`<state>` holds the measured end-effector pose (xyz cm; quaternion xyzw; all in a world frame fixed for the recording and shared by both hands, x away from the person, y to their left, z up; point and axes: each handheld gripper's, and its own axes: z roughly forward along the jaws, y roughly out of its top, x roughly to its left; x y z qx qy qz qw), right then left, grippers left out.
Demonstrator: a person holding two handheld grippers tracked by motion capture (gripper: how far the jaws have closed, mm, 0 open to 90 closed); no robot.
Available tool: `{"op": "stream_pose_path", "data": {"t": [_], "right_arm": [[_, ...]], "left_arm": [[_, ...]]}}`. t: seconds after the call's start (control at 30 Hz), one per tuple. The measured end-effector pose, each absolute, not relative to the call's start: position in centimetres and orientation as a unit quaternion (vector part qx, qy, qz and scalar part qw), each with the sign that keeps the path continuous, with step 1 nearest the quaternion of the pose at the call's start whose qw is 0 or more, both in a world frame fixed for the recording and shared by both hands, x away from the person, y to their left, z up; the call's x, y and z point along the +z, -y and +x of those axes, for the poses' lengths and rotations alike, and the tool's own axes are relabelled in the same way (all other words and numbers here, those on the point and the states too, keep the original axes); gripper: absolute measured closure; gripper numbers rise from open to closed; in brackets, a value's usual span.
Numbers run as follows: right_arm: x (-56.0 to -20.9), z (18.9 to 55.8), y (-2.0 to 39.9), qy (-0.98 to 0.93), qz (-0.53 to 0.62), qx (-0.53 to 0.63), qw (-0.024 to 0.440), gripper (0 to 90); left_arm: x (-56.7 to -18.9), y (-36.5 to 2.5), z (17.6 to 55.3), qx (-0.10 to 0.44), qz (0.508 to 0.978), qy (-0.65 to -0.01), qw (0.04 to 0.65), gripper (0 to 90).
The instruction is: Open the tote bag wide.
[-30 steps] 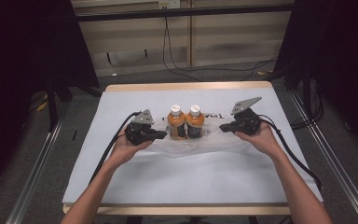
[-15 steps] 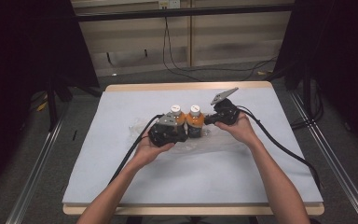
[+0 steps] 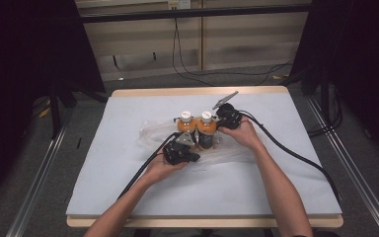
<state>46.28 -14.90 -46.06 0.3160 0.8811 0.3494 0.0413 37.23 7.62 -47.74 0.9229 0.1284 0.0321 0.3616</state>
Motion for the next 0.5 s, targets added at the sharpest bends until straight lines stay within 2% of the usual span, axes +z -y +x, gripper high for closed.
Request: {"op": "stream_pose_path", "data": {"t": [0.27, 0.5], "right_arm": [[-47.7, 48.3, 13.8, -0.876, 0.351, 0.329, 0.035, 90.0], [-47.7, 49.3, 13.2, -0.869, 0.371, 0.323, 0.057, 90.0]], "left_arm": [[-47.7, -8.2, 36.1, 0.019, 0.924, -0.117, 0.364, 90.0], [-47.7, -8.3, 35.1, 0.016, 0.925, -0.11, 0.363, 90.0]]}}
